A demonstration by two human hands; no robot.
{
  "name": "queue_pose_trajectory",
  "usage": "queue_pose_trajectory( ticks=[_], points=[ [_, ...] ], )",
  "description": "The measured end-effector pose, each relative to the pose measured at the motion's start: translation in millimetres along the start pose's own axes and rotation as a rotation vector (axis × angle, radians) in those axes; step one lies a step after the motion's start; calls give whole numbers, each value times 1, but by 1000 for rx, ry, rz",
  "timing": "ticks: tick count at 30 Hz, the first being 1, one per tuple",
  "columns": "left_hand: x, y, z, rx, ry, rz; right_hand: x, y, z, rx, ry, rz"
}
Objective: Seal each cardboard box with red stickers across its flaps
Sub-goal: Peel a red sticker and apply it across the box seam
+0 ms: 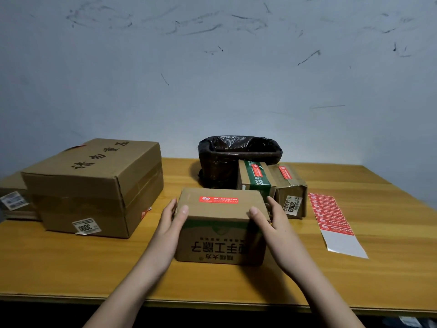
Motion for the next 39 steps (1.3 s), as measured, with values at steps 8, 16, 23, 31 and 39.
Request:
queue_pose_trajectory(
  ticks=[8, 16, 23, 31, 39],
  points=[
    [3, 3, 1, -19, 209, 112, -6, 4, -8, 28, -129, 28],
    [17, 17, 33, -222, 242, 155, 20, 14, -49, 218, -183, 173],
    [36, 3, 40, -218, 256, 138, 28, 1, -59, 273, -372, 104],
    [44, 10, 39, -247, 276, 171, 13, -14, -67, 198, -494, 153],
    [47, 6, 37, -298, 188, 65, 9, -33, -75, 34, -514, 122]
  ],
)
Point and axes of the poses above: each hand's wrist, its own y-axis away from the middle knuckle, its own x-axis out of the back of the hand, z = x × y, the point moved 6 cm from there along -y, towards the middle knuckle, and after that the axes turned 9 degrees about y, right-handed, at the moved point
